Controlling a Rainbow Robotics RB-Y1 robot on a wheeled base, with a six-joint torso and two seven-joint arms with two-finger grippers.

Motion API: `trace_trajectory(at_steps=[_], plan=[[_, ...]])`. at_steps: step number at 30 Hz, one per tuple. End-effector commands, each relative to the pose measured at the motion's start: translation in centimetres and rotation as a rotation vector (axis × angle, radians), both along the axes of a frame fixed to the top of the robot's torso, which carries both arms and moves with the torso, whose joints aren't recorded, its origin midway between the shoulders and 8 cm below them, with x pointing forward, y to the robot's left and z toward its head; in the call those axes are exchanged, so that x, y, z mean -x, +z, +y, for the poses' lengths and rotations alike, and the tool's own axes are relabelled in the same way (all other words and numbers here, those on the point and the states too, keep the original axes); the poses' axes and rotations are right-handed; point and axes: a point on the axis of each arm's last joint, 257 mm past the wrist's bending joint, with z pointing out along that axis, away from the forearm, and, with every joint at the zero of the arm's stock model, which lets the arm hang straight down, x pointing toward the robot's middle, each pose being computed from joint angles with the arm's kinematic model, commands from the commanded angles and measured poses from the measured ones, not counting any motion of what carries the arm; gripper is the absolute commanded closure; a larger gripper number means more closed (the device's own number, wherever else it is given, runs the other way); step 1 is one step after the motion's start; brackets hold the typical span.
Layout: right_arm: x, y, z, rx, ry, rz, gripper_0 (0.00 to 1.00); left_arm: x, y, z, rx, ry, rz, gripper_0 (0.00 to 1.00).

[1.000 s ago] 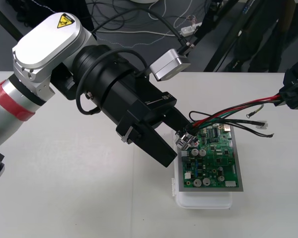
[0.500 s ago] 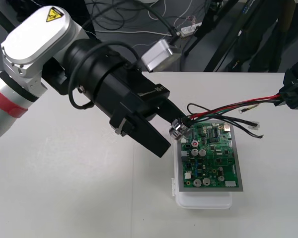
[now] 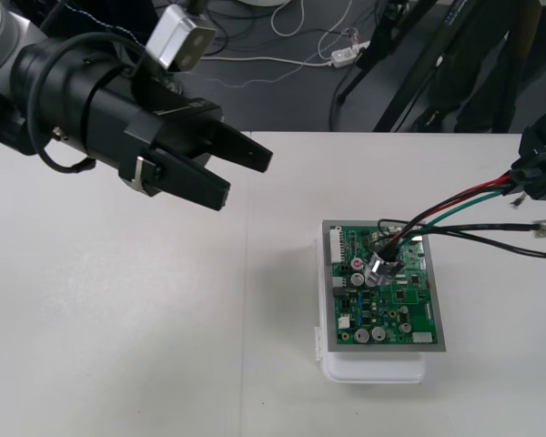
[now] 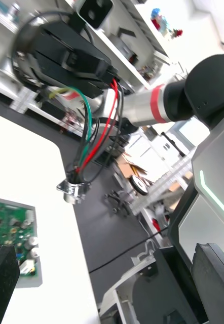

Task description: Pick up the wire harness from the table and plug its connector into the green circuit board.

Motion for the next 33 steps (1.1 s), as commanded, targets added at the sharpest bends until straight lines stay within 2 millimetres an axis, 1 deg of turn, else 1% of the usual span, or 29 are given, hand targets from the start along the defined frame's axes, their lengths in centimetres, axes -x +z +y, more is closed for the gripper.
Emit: trace_trajectory(at_steps=[1,4,5,6,10,15,21,26,28,31,33], plan=[[0.2,-0.3,0.1,0.007,0.005,-0.012,1.00,-0.2,0.6,3.5,0.058,0.015,-0.171,0.00],[0.0,-0.4,0.1,0.007,0.002,-0.008,1.00,-0.7,1.0,4.6,0.081,0.050,-0.226,0.00],[0.0,-0.4,0.1,0.007,0.002,-0.008,1.00,-0.7,1.0,4.6,0.081,0.050,-0.226,0.00],[-0.1,-0.3,0.0,0.005,-0.003,-0.007,1.00,-0.9,1.3,5.3,0.087,0.069,-0.255,0.00],[-0.5,-0.3,-0.4,0.022,-0.031,-0.025,1.00,-1.0,2.2,6.6,0.082,0.128,-0.298,0.00],[-1.1,0.2,-1.1,0.044,-0.075,-0.051,1.00,-1.0,3.1,7.4,0.088,0.201,-0.333,0.00],[-1.2,-0.1,-1.5,0.075,-0.085,-0.039,1.00,-1.4,3.9,7.6,0.099,0.322,-0.378,0.00],[-1.1,-1.3,-1.5,0.109,-0.097,-0.028,1.00,-1.0,4.7,7.0,0.115,0.387,-0.422,0.00],[-0.7,-1.3,-1.2,0.117,-0.087,-0.040,1.00,-0.8,5.0,6.7,0.128,0.399,-0.435,0.00],[1.0,-1.4,-0.3,0.152,-0.050,-0.073,1.00,-0.4,5.3,5.8,0.141,0.408,-0.479,0.00],[1.7,-1.5,0.2,0.166,-0.033,-0.089,1.00,-0.2,5.4,5.5,0.139,0.407,-0.508,0.00]])
